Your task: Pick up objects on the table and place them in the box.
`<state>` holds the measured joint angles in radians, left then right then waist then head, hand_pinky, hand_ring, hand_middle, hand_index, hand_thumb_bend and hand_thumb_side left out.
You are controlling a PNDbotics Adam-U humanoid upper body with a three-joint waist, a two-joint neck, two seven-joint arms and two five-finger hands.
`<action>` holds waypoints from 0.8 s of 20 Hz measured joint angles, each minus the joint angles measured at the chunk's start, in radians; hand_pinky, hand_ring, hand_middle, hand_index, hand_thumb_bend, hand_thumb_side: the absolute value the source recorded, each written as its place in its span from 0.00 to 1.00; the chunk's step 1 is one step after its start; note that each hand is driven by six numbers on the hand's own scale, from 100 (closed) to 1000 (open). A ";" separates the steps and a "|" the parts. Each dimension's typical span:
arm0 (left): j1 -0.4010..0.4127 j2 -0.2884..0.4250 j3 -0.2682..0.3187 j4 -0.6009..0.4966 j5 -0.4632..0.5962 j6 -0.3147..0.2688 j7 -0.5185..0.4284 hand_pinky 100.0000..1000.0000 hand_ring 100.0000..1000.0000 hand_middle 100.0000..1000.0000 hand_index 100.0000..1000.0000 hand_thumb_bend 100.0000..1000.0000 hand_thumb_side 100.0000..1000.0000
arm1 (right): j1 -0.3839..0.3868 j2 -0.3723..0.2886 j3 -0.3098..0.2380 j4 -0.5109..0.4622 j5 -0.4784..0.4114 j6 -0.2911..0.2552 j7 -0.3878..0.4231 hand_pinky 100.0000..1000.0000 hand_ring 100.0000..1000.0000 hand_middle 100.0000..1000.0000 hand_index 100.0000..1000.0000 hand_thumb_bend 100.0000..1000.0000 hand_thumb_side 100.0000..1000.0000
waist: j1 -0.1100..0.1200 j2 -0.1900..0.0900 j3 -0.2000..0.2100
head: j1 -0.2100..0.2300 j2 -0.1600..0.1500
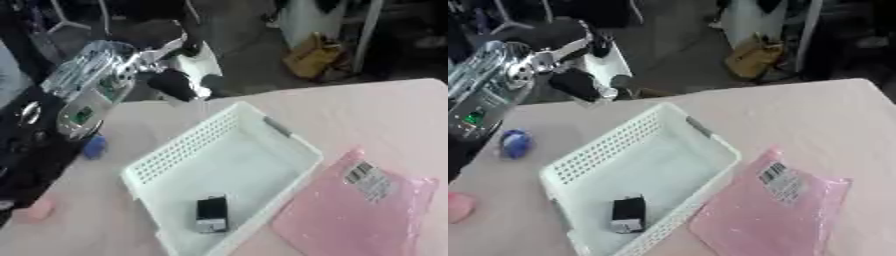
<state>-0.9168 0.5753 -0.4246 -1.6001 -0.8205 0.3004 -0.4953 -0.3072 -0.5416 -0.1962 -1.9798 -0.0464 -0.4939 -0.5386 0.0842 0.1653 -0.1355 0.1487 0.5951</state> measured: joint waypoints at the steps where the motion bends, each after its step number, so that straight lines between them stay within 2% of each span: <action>1: 0.002 -0.012 -0.004 0.007 -0.011 -0.006 0.006 0.00 0.00 0.00 0.03 0.57 0.47 | 0.000 0.000 0.000 0.000 -0.001 0.000 0.001 0.77 0.83 0.72 0.69 0.00 1.00 | 0.000 0.000 -0.001 | 0.000 0.000; 5: 0.011 -0.047 -0.017 0.046 -0.052 -0.030 0.030 0.00 0.00 0.00 0.03 0.56 0.48 | 0.000 0.002 0.000 0.000 -0.005 0.001 0.002 0.77 0.83 0.72 0.69 0.00 1.00 | 0.000 0.000 -0.006 | 0.001 -0.002; 6: 0.016 -0.056 -0.022 0.059 -0.063 -0.037 0.036 0.00 0.00 0.00 0.03 0.67 0.38 | 0.000 0.002 0.001 0.000 -0.006 0.000 0.003 0.77 0.83 0.72 0.69 0.00 1.00 | 0.000 0.000 -0.006 | 0.001 -0.003; 7: 0.021 -0.066 -0.025 0.074 -0.075 -0.045 0.044 0.00 0.00 0.00 0.03 0.56 0.48 | 0.000 0.003 0.001 0.000 -0.007 0.000 0.004 0.77 0.83 0.72 0.69 0.00 1.00 | 0.000 0.000 -0.006 | 0.001 -0.005; 16: 0.047 -0.146 -0.028 0.255 -0.169 -0.115 0.165 0.00 0.00 0.00 0.03 0.57 0.47 | -0.005 0.009 0.006 0.000 -0.010 -0.002 0.011 0.77 0.83 0.72 0.69 0.00 1.00 | 0.000 0.001 -0.017 | 0.001 -0.019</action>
<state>-0.8694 0.4294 -0.4529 -1.3450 -0.9897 0.1858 -0.3300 -0.3118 -0.5325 -0.1902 -1.9798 -0.0568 -0.4957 -0.5272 0.0839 0.1659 -0.1527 0.1499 0.5761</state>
